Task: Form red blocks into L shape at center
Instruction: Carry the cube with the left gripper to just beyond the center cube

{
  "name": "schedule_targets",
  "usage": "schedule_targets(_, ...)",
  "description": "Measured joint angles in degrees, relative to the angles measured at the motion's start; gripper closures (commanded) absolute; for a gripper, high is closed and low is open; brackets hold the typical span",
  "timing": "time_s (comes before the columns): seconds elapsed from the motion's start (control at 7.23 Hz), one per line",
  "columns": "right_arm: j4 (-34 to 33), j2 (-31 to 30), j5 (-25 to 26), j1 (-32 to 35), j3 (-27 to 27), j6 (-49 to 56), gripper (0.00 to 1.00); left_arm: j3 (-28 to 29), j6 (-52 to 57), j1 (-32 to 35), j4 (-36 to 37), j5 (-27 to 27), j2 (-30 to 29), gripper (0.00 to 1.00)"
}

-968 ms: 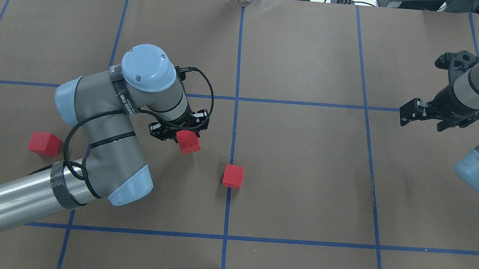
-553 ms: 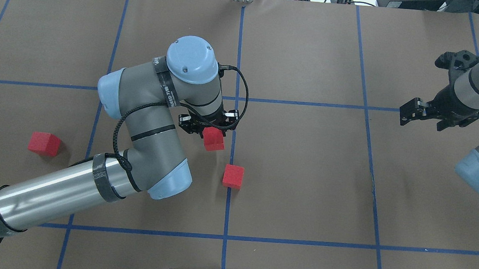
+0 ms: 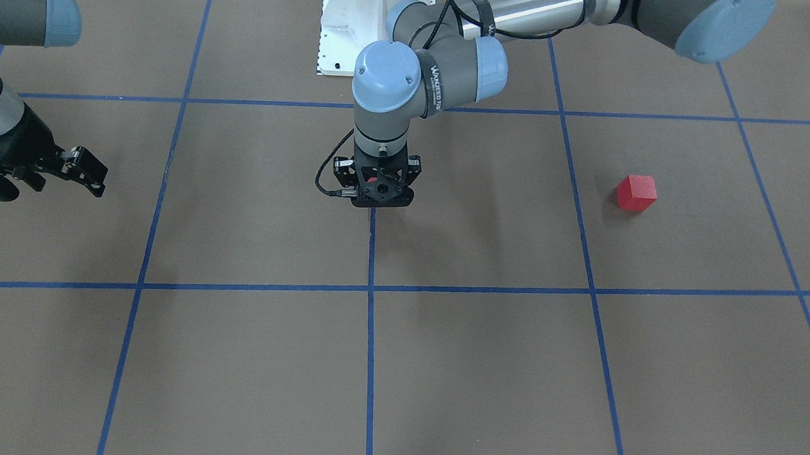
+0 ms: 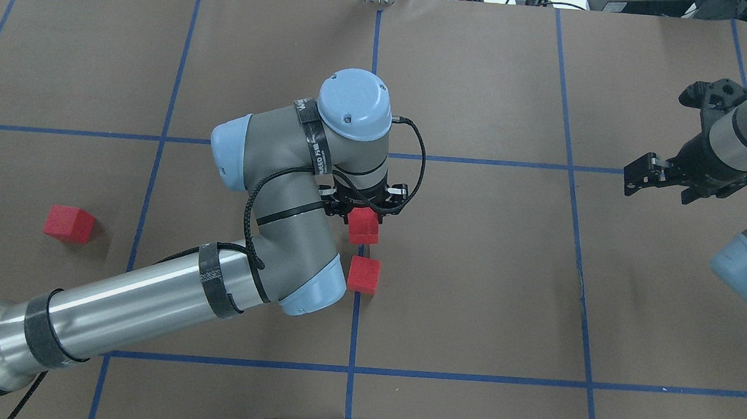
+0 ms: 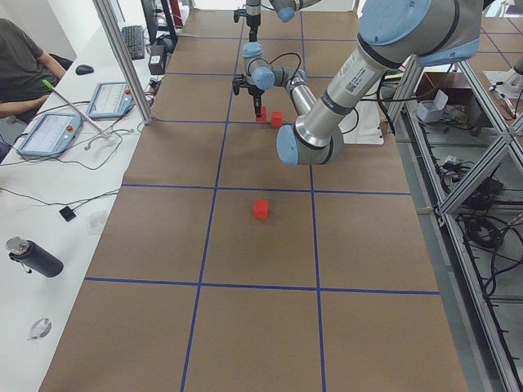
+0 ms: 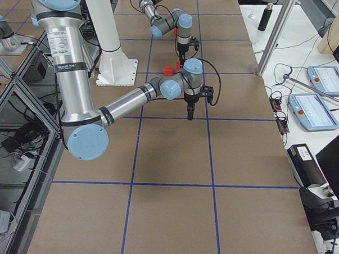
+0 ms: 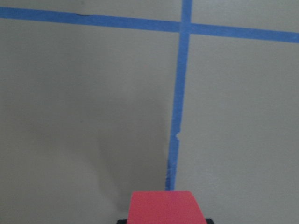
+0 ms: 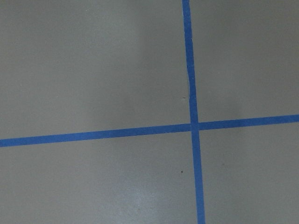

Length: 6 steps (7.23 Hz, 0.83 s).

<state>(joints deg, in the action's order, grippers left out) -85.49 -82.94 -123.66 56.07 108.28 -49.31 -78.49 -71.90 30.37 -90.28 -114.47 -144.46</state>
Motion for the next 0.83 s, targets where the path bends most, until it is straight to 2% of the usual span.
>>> schedule_targets(0.83,-0.02,-0.05,-0.01,-0.07,-0.02,-0.08,0.0,0.88,0.08,-1.17,-0.16,0.01,-0.21,1.0)
